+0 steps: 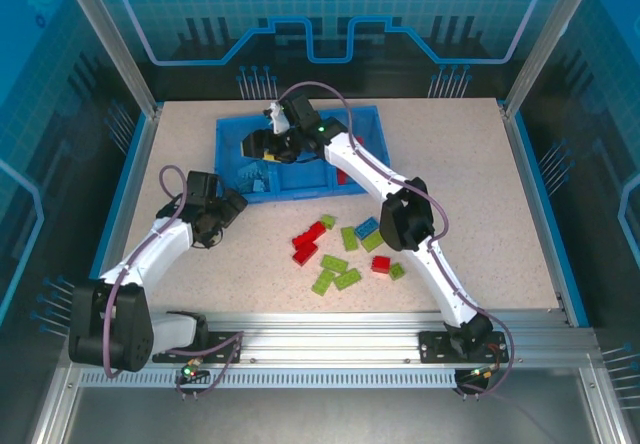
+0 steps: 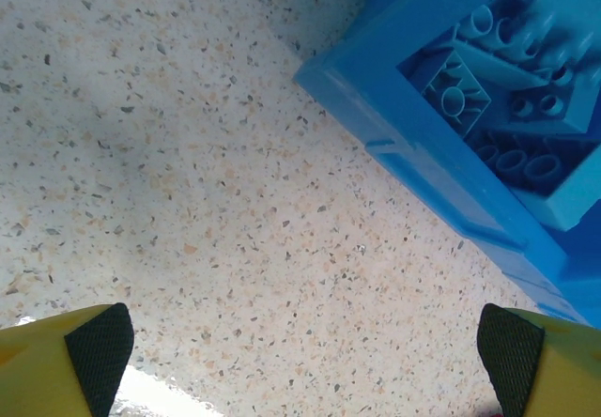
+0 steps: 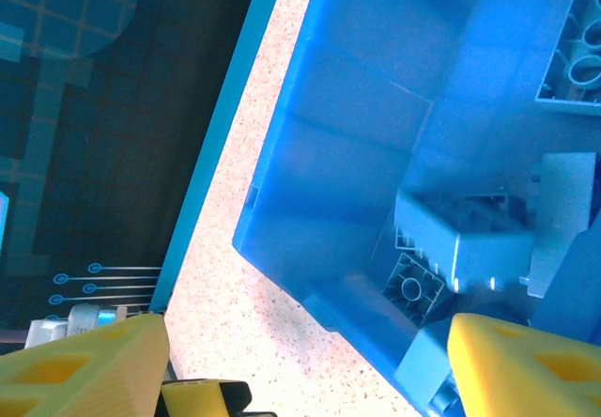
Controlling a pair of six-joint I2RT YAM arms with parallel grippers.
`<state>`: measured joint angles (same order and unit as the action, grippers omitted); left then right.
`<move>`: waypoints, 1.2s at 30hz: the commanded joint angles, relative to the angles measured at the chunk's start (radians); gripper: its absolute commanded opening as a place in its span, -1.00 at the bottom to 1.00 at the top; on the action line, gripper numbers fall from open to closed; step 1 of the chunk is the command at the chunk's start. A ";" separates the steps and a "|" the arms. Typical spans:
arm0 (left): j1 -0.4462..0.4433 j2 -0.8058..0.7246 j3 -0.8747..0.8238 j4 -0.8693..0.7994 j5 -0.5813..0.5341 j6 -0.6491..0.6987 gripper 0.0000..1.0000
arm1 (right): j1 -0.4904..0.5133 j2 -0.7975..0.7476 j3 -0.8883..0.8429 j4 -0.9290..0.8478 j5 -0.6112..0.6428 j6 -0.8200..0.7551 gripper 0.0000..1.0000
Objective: Sort the legos into containers by color
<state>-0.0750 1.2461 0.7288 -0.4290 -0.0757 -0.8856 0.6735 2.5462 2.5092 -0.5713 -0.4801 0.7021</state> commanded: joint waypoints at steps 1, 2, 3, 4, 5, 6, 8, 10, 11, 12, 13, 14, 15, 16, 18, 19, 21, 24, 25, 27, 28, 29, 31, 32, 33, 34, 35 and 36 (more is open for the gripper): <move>-0.025 -0.029 -0.013 0.016 0.033 0.042 0.98 | 0.006 -0.001 0.019 0.011 -0.046 0.006 0.71; -0.041 -0.030 -0.012 0.016 0.027 0.045 0.97 | 0.009 -0.008 0.017 0.018 -0.053 0.001 0.73; -0.062 -0.029 -0.009 0.017 0.023 0.048 0.98 | 0.010 -0.016 0.016 0.023 -0.058 -0.004 0.75; -0.079 -0.025 -0.004 0.014 0.022 0.045 0.97 | 0.013 -0.028 0.015 0.022 -0.063 -0.013 0.77; -0.096 -0.023 0.002 0.005 0.022 0.040 0.97 | 0.012 -0.041 0.010 0.016 -0.063 -0.024 0.79; -0.114 -0.019 0.012 -0.005 0.021 0.031 0.97 | 0.014 -0.060 0.001 0.003 -0.058 -0.043 0.80; -0.168 -0.018 0.027 -0.019 0.007 0.020 0.98 | 0.012 -0.112 -0.043 -0.034 -0.020 -0.096 0.84; -0.220 -0.019 0.036 -0.030 -0.020 0.014 0.98 | 0.013 -0.203 -0.153 -0.048 0.051 -0.167 0.90; -0.230 -0.019 0.036 -0.034 -0.028 0.007 0.98 | 0.012 -0.260 -0.216 -0.038 0.082 -0.192 0.91; -0.232 -0.017 0.030 -0.032 -0.027 -0.006 0.98 | 0.010 -0.323 -0.301 -0.021 0.113 -0.224 0.92; -0.232 -0.017 0.023 -0.025 -0.029 -0.012 0.98 | 0.010 -0.383 -0.391 -0.007 0.151 -0.258 0.92; -0.231 -0.016 0.017 -0.018 -0.029 -0.012 0.98 | 0.010 -0.438 -0.461 -0.007 0.192 -0.291 0.93; -0.232 -0.015 0.011 -0.009 -0.025 -0.011 0.98 | 0.009 -0.501 -0.542 -0.014 0.246 -0.335 0.95; -0.232 -0.015 0.005 0.003 -0.019 -0.008 0.97 | 0.006 -0.561 -0.621 -0.018 0.293 -0.381 0.95; -0.231 -0.013 -0.006 0.021 -0.003 0.001 0.98 | -0.002 -0.668 -0.765 -0.028 0.381 -0.440 0.97; -0.232 -0.011 -0.008 0.024 0.004 0.006 0.98 | -0.011 -0.722 -0.839 -0.036 0.423 -0.453 0.98; -0.234 -0.012 -0.008 0.024 0.009 0.021 0.97 | -0.040 -0.814 -0.975 -0.065 0.504 -0.434 0.98; -0.238 -0.019 -0.008 0.021 0.006 0.043 0.98 | -0.122 -0.924 -1.174 -0.113 0.583 -0.365 0.95; -0.239 -0.022 -0.009 0.022 0.006 0.048 0.98 | -0.167 -0.960 -1.235 -0.117 0.582 -0.342 0.92; -0.241 -0.024 -0.008 0.021 0.007 0.052 0.98 | -0.247 -1.010 -1.342 -0.122 0.581 -0.314 0.89; -0.241 -0.025 -0.006 0.022 0.009 0.054 0.97 | -0.291 -1.024 -1.379 -0.136 0.580 -0.294 0.89; -0.240 -0.025 -0.007 0.024 0.010 0.053 0.97 | -0.325 -1.031 -1.402 -0.157 0.582 -0.275 0.89; -0.241 -0.024 -0.009 0.031 0.017 0.052 0.97 | -0.381 -1.051 -1.455 -0.176 0.591 -0.264 0.94; -0.241 -0.025 -0.008 0.034 0.018 0.051 0.98 | -0.390 -1.061 -1.475 -0.173 0.603 -0.273 0.99; -0.241 -0.024 -0.009 0.036 0.020 0.049 0.98 | -0.391 -1.070 -1.492 -0.170 0.620 -0.290 1.00; -0.241 -0.022 -0.009 0.039 0.023 0.048 0.97 | -0.395 -1.068 -1.500 -0.173 0.626 -0.303 1.00; -0.241 -0.021 -0.012 0.044 0.025 0.046 0.98 | -0.405 -1.056 -1.503 -0.180 0.627 -0.308 1.00; -0.241 -0.018 -0.013 0.048 0.032 0.043 0.97 | -0.419 -1.038 -1.503 -0.189 0.627 -0.308 1.00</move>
<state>-0.3080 1.2430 0.7303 -0.4053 -0.0696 -0.8574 0.2737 1.5238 1.0084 -0.7364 0.1226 0.4004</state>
